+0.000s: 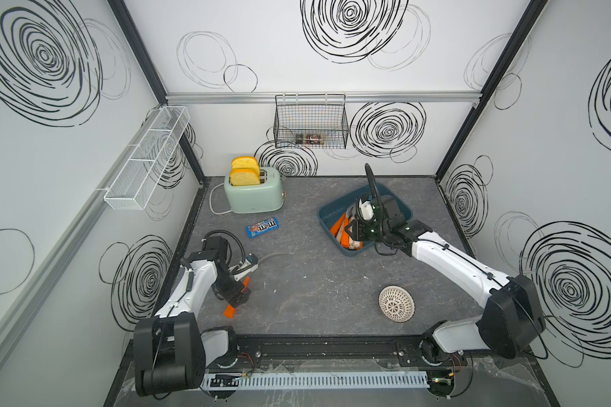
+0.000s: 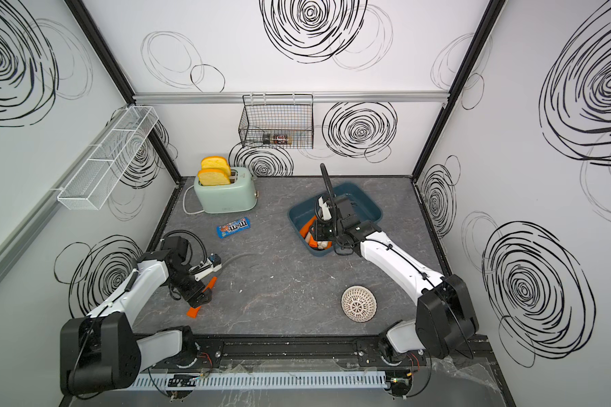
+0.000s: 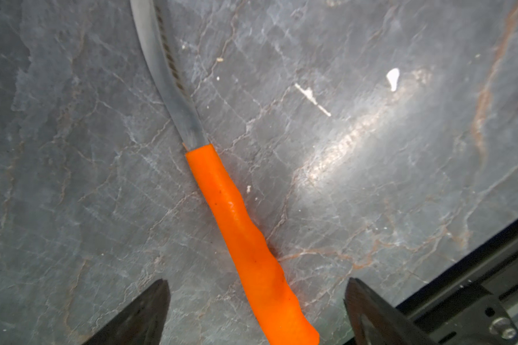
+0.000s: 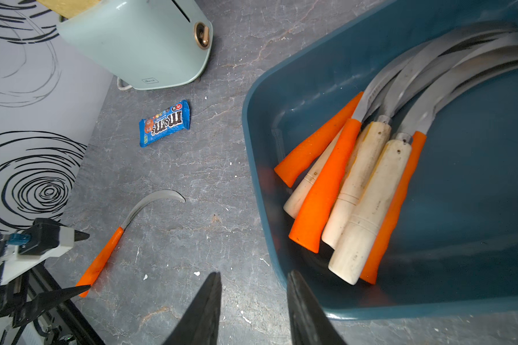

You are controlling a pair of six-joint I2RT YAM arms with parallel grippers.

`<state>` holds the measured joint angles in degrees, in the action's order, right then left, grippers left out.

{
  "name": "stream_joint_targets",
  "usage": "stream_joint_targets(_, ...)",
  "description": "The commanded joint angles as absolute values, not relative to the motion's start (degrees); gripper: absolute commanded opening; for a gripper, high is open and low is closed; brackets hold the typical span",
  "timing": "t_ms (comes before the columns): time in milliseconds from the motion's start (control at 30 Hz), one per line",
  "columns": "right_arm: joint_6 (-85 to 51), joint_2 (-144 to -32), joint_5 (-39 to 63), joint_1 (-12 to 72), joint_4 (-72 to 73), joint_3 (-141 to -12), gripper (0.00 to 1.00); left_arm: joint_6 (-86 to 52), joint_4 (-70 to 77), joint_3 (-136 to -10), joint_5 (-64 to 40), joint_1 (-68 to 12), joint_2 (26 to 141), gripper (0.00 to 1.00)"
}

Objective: Put small sickles into storage boxes
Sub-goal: Pick up the sickle at the center of the board.

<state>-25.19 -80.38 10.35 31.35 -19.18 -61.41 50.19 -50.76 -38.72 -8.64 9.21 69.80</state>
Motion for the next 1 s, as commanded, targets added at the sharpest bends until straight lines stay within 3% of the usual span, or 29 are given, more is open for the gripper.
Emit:
stream_joint_targets(0, -23.84, -77.95, 11.08, 31.62, -18.24, -59.95, 0.40, 50.58, -48.79, -37.88, -6.52, 8.87, 71.33, 0.96)
stream_joint_targets(533, -22.24, -77.61, 12.21, 31.08, -16.17, -58.08, 0.40, 50.45, -45.55, -34.85, -3.84, 9.20, 75.41, 1.00)
stream_joint_targets(767, -22.15, -77.26, 12.26, 30.54, -16.19, -57.87, 0.40, 51.29, -43.56, -34.10, -2.77, 9.97, 77.27, 0.90)
stream_joint_targets(967, -22.15, -77.28, 12.22, 30.44, -16.38, -58.06, 0.40, 50.71, -41.47, -33.73, -1.08, 10.46, 77.72, 0.89)
